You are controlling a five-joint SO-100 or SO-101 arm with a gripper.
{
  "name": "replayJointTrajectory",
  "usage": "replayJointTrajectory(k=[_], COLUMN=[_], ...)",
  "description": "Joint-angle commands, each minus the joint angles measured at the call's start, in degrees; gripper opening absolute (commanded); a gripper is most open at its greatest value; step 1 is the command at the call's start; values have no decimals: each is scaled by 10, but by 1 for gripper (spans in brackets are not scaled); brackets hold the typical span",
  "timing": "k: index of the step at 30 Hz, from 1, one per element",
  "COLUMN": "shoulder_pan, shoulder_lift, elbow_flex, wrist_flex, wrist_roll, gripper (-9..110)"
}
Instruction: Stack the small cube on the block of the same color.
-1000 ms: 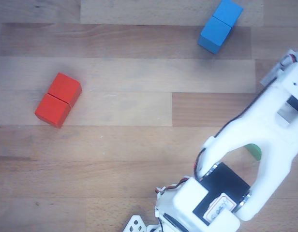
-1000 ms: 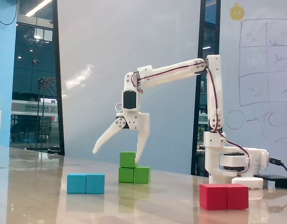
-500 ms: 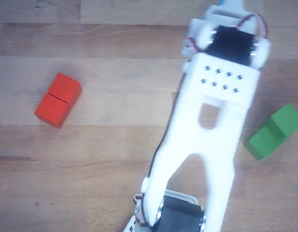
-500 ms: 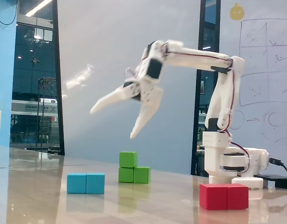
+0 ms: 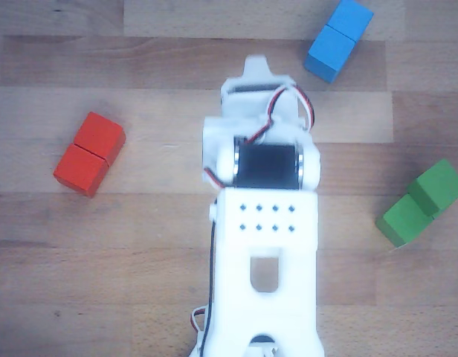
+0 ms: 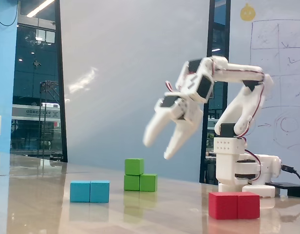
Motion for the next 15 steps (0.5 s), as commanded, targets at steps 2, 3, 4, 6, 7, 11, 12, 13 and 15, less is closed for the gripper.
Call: replayJointTrajectory(k=[2,3,4,6,7,11,12,13,15], shoulder_pan=[0,4,9,18,23,49,53,54,52], shoulder_lift=[174,207,242,311,345,464,490,512,560], elbow_flex=[136,166,192,242,265,338,351,361,370], wrist_flex=[-25,-31,-33,-33,-25,-11,-4,8,41], wrist_roll=[-3,-3,-3,2,3,4,4,4,4], gripper=[7,5,3,0,-1,0,0,0,0])
